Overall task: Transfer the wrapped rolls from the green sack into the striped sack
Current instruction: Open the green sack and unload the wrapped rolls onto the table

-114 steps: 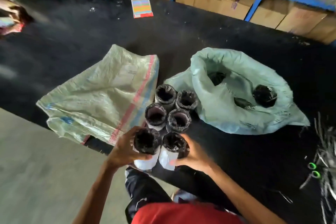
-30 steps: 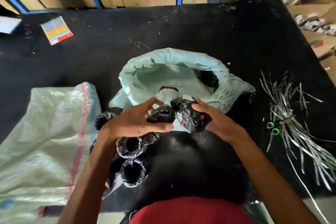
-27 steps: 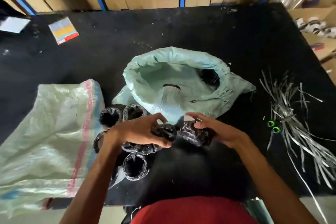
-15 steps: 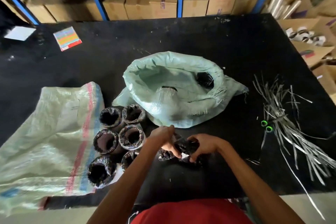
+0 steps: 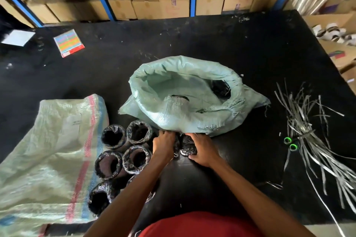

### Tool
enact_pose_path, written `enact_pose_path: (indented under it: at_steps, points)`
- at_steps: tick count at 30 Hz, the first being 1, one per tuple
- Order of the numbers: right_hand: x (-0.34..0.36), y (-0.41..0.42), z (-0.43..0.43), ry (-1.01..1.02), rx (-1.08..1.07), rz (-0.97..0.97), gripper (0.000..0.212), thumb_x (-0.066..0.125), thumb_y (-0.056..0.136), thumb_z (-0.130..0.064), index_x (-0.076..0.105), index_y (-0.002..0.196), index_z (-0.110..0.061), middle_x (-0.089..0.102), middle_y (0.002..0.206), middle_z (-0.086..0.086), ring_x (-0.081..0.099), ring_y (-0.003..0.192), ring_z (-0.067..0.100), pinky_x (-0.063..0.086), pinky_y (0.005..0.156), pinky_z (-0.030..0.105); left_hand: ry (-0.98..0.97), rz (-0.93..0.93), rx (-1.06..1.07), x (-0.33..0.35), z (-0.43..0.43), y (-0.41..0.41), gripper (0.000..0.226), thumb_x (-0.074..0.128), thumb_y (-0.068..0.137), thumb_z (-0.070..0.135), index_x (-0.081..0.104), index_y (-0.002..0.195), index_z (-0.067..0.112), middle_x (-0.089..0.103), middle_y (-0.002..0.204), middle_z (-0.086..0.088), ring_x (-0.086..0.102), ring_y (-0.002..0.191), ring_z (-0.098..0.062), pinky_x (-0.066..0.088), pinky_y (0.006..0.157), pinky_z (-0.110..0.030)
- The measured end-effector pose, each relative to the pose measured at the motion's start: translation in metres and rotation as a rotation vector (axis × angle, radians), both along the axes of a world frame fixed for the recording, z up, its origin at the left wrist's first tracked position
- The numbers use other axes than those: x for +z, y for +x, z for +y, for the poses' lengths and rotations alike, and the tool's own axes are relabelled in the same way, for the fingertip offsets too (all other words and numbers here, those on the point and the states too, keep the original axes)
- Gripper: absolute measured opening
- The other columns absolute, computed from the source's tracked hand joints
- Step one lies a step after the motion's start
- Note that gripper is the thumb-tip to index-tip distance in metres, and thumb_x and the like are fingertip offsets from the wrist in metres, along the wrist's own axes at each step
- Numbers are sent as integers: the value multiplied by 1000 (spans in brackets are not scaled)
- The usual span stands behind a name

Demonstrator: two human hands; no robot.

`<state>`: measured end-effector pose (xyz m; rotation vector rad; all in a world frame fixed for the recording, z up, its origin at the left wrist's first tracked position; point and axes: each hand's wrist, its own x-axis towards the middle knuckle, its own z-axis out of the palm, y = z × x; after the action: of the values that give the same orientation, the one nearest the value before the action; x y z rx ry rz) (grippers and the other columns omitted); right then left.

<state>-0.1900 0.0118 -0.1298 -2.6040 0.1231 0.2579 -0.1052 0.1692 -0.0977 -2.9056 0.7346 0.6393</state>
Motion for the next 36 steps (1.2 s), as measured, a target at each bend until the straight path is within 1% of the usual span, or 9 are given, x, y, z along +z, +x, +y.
enact_pose_path:
  at_steps: [5,12,16,19,22,25,30,33,36]
  points:
    - [-4,27,-14,2,-2,9,95,83,60,-34,40,144,-26,53,138,2,51,126,26,48,99,42,35,-120,-58,-12,-12,9,87,75,79,8,27,151,14,35,151,-16,36,136,-32,52,86,-37]
    - [8,10,-21,32,30,33,104,81,63,-43,27,152,-30,36,150,2,38,136,22,38,111,37,61,-29,-45,0,-12,6,82,69,86,13,21,153,12,25,155,-18,30,141,-31,50,99,-37]
    - [55,-4,-30,149,-33,136,64,73,80,-40,52,140,-30,59,134,-8,56,118,7,43,103,22,89,144,-123,56,-13,4,70,73,86,44,45,141,11,51,141,-10,52,127,-26,51,99,-40]
    - [98,3,-50,270,-193,94,28,67,86,-28,71,114,-27,73,95,-13,68,81,1,57,82,26,-127,231,-94,114,-22,19,58,70,83,59,63,123,18,70,118,-1,67,105,-21,55,93,-39]
    - [124,22,-79,275,-325,-100,19,68,85,-20,74,103,-25,72,84,-14,68,78,1,57,78,30,-444,7,-24,152,-42,41,38,70,86,49,68,115,24,75,101,2,71,91,-19,58,82,-35]
    - [136,48,-104,324,-446,-249,22,62,90,-10,72,105,-22,76,87,-11,71,81,1,57,76,21,-643,-193,32,155,-67,67,35,68,89,38,67,116,16,75,104,-5,72,86,-22,60,72,-36]
    - [120,101,-128,201,-399,-303,28,56,92,-1,72,111,-15,75,104,-1,67,92,6,56,86,23,-475,-241,109,111,-100,117,49,62,93,45,59,120,5,70,103,-14,69,81,-27,59,66,-36]
    - [90,133,-132,91,-265,-173,28,61,90,0,71,114,-10,74,110,5,67,98,13,56,93,32,-280,-140,184,74,-113,143,65,56,93,56,57,116,-5,64,105,-17,66,92,-29,56,71,-35]
    - [66,156,-119,-6,-196,77,30,71,89,-21,67,118,-15,72,112,2,69,102,18,57,87,36,-198,4,287,36,-114,163,77,61,85,66,61,112,-6,67,103,-19,68,90,-30,59,73,-35]
